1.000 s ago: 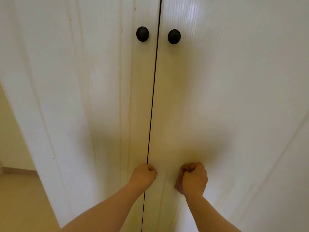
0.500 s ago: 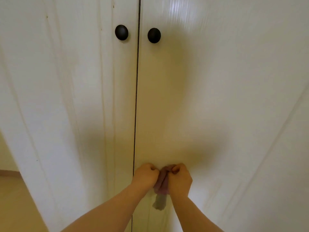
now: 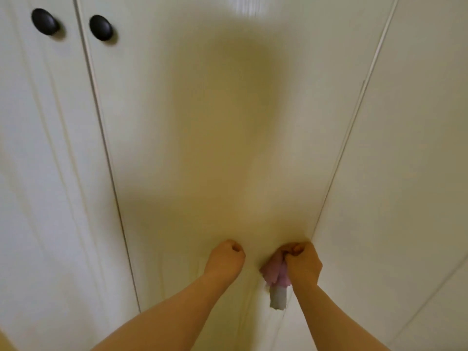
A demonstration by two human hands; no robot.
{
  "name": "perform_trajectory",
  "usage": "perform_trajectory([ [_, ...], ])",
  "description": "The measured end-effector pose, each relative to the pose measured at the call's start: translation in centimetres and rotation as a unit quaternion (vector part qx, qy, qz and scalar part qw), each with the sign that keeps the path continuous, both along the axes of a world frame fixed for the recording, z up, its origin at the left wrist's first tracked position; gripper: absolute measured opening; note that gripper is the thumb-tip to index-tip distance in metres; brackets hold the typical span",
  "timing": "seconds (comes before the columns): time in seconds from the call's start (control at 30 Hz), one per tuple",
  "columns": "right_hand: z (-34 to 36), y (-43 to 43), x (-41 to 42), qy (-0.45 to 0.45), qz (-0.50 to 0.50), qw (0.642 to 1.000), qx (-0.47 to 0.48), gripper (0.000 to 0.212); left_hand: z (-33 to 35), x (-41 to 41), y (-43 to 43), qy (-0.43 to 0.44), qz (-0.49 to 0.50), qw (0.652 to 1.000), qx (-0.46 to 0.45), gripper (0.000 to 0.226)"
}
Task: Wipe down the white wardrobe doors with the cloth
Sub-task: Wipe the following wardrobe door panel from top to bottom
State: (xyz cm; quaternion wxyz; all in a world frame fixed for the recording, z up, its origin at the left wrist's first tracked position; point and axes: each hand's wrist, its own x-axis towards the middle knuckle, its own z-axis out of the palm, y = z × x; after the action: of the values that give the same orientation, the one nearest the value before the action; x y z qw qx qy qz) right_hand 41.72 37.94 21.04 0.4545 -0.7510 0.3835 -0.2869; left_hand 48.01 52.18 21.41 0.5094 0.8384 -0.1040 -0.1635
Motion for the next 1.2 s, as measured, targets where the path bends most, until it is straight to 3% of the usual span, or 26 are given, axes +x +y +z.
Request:
perform_trajectory([
  [0.27, -1.3, -1.4, -0.4, -0.024, 0.005, 1.000, 0.008, 0.029, -0.3, -0.6, -0.9, -0.006, 0.034, 0.999, 0.017, 0.014],
  [0.43, -2.1, 0.5, 0.7, -0.021, 0.020, 1.000, 0.010, 0.014, -0.1, -0.3, 0.1, -0.016, 0.040, 0.999, 0.023, 0.019],
  [0.7, -2.9, 11.7, 5.0, -0.056, 0.117, 0.991, 0.021, 0.024, -1.2, 2.2, 8.4, -0.026, 0.091, 0.995, 0.033, 0.012],
  [0.9, -2.5, 19.7, 9.2, -0.047, 0.112, 0.992, 0.035, 0.032, -1.1, 5.8, 16.2, -0.047, 0.146, 0.986, 0.062, 0.009],
  [1.2, -2.4, 25.7, 11.4, -0.067, 0.151, 0.985, 0.044, 0.035, -2.2, 7.3, 20.8, -0.029, 0.099, 0.990, 0.098, 0.012],
])
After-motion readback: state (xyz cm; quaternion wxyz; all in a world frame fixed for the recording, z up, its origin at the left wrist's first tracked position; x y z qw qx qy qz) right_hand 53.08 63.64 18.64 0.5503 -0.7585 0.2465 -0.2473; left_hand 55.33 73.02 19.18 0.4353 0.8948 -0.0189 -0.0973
